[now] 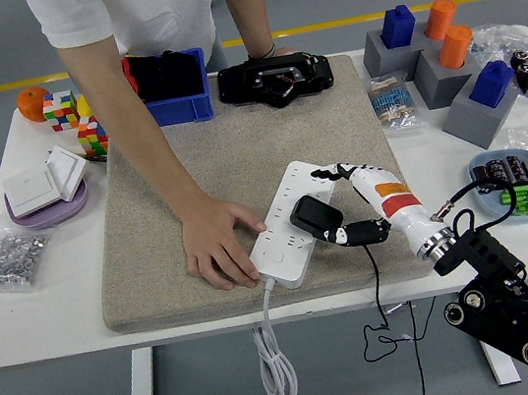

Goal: Press the white button,pick up the black plug,place it near the board,insert it into the board

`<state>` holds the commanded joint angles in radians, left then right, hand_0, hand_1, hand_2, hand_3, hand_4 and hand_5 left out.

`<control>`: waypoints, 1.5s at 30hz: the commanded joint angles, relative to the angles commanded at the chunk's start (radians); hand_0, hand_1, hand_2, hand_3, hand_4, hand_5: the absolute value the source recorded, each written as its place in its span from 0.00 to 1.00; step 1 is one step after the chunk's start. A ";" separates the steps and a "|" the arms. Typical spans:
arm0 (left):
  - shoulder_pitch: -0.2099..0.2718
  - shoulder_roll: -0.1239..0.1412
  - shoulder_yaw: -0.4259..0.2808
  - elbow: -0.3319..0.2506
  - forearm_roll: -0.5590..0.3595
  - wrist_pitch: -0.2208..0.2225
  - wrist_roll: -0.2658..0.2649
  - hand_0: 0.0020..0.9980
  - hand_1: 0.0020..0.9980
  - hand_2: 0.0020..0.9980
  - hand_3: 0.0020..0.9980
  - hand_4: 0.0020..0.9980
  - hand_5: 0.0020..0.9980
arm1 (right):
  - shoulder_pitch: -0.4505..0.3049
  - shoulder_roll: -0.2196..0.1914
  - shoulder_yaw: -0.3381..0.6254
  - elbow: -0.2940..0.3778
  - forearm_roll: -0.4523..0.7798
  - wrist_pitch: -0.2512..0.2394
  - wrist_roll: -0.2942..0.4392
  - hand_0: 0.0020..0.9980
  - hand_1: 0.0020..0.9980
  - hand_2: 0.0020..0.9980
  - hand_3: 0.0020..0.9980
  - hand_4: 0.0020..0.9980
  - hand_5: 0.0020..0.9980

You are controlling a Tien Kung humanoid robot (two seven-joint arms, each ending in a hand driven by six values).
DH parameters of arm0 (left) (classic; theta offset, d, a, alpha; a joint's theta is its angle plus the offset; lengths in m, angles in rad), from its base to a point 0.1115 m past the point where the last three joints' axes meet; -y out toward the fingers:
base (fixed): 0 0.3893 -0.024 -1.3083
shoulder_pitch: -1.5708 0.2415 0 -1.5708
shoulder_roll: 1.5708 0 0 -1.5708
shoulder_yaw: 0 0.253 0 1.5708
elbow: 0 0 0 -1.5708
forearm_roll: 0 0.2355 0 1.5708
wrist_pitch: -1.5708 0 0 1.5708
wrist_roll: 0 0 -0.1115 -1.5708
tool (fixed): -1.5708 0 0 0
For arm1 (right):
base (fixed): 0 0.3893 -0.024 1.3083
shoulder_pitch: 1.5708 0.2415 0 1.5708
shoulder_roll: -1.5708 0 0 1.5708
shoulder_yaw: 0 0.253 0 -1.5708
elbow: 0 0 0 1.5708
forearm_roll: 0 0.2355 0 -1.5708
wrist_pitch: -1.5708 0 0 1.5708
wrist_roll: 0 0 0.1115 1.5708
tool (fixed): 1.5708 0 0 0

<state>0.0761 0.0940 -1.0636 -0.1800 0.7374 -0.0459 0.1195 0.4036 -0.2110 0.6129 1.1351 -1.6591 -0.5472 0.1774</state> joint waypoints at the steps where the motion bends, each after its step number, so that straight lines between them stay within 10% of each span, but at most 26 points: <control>1: 0.001 0.000 -0.002 0.000 0.002 0.000 0.000 0.71 0.67 0.59 0.68 0.66 0.26 | -0.004 -0.004 0.004 0.008 -0.001 0.000 0.005 0.82 0.74 0.76 0.77 1.00 0.24; 23: 0.006 -0.001 -0.011 0.000 0.011 -0.001 -0.002 0.71 0.67 0.59 0.68 0.66 0.25 | -0.068 -0.025 0.028 0.100 0.071 -0.009 0.204 0.75 0.64 0.59 0.59 1.00 0.19; 45: 0.003 -0.004 -0.018 0.000 0.020 -0.001 0.000 0.71 0.66 0.59 0.68 0.66 0.26 | 0.018 0.010 -0.059 -0.050 0.109 -0.007 0.209 0.75 0.64 0.59 0.59 1.00 0.19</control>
<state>0.0788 0.0902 -1.0819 -0.1800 0.7577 -0.0468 0.1200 0.4211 -0.2005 0.5538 1.0852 -1.5502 -0.5543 0.3865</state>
